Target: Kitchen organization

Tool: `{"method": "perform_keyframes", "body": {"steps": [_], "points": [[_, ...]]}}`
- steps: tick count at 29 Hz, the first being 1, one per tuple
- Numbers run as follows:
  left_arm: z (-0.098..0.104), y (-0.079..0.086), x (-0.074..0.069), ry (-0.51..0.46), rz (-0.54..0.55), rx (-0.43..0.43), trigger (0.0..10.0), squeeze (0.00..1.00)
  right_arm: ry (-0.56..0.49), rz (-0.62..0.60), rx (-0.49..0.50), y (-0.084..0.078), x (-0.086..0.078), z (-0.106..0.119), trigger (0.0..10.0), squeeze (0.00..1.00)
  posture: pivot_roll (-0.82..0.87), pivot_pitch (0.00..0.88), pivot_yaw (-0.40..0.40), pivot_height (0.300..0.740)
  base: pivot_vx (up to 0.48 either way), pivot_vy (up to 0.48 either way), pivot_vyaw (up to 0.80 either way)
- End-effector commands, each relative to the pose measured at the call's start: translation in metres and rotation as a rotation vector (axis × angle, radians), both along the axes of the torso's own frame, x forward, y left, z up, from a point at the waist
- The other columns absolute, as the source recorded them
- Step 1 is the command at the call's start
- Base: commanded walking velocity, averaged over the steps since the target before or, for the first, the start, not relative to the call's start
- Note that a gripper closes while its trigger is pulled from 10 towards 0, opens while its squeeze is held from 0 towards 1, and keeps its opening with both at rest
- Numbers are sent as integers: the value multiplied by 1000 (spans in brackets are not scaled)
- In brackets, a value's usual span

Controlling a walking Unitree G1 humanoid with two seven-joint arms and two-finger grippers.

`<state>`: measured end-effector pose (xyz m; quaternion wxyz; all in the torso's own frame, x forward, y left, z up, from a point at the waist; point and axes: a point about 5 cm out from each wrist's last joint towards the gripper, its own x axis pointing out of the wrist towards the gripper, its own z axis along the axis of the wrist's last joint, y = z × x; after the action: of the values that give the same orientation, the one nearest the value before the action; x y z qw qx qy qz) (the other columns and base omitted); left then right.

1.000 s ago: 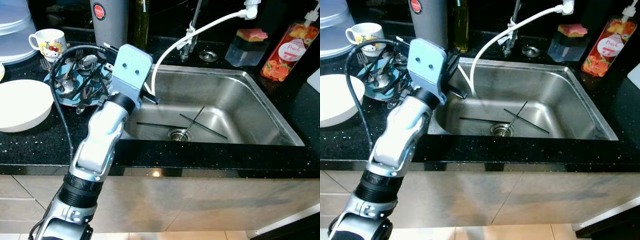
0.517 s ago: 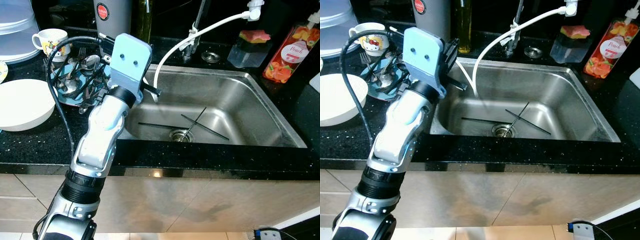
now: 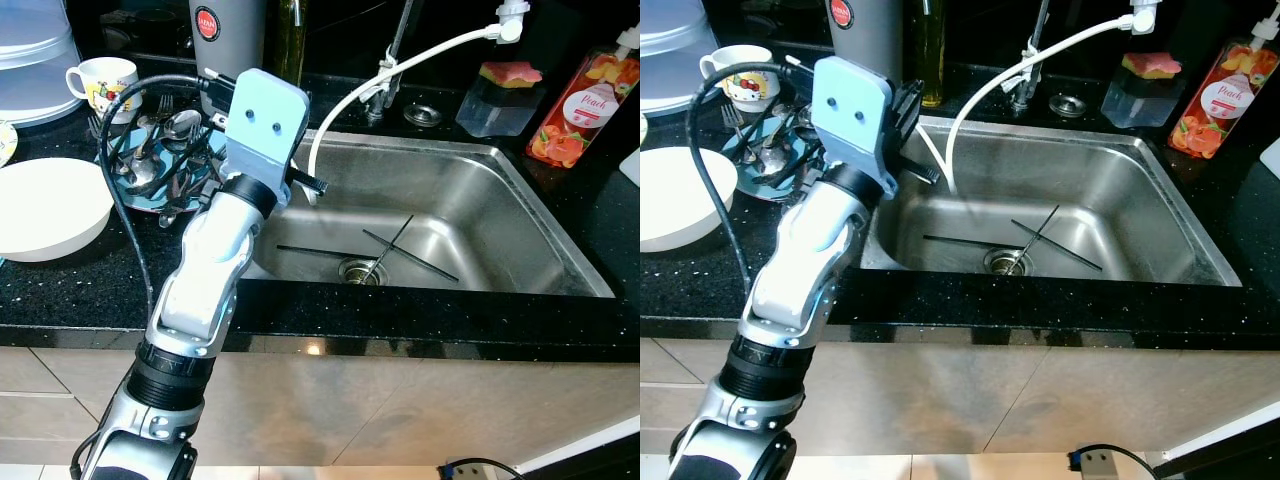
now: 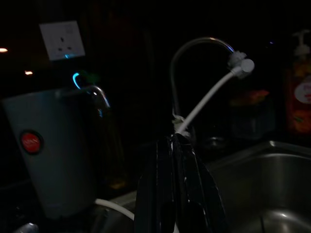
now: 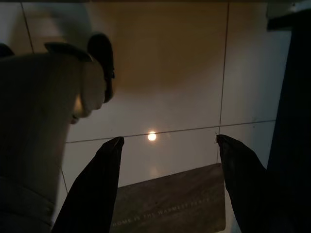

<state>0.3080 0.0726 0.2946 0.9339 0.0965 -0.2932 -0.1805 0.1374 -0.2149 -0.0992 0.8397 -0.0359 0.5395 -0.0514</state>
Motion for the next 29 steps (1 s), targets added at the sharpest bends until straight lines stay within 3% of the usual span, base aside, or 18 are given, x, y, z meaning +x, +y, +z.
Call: {"method": "perform_keyframes", "body": {"steps": [1, 7, 8, 9, 13, 15, 17, 24, 26, 29], "points": [[-11, -6, -4, 42, -5, -9, 10000, 0, 0, 14, -10, 6, 1, -1, 10000, 0, 203, 51, -94, 740, 0, 0, 0], [-26, 0, -3, 102, 60, -1, 10000, 0, -14, 57, -11, 14, 7, 0, 10000, 0, 204, 52, -94, 740, 0, 0, 0], [-28, 4, -2, 113, 102, 8, 10000, 0, -14, 64, -13, 15, 7, 0, 10000, 0, 204, 52, -94, 740, 0, 0, 0], [-31, 14, 0, 122, 215, 33, 10000, 0, -15, 66, -17, 15, 6, 0, 10000, 0, 209, 56, -93, 740, 0, 0, 0], [-32, 18, 0, 121, 251, 33, 10000, 0, -15, 66, -18, 15, 7, 0, 10000, 0, 209, 56, -93, 740, 0, 0, 0], [-47, 34, 4, 256, 314, 3, 10000, 0, -14, 65, -27, 16, 7, -1, 10000, 0, 213, 70, -94, 740, 0, 0, 0], [-53, 39, 5, 302, 325, -11, 10000, 0, -14, 65, -30, 16, 7, -1, 10000, 0, 212, 71, -93, 740, 0, 0, 0], [-65, 54, 6, 335, 415, 16, 10000, 0, -18, 66, -32, 17, 8, 0, 10000, 0, 210, 76, -93, 740, 0, 0, 0], [-77, 63, 5, 400, 475, 2, 10000, 0, -20, 67, -31, 17, 8, 0, 10000, 0, 212, 81, -93, 740, 0, 0, 0], [-88, 68, 4, 446, 479, -35, 10000, 0, -20, 71, -29, 18, 8, 0, 10000, 0, 213, 85, -94, 740, 0, 0, 0]]}}
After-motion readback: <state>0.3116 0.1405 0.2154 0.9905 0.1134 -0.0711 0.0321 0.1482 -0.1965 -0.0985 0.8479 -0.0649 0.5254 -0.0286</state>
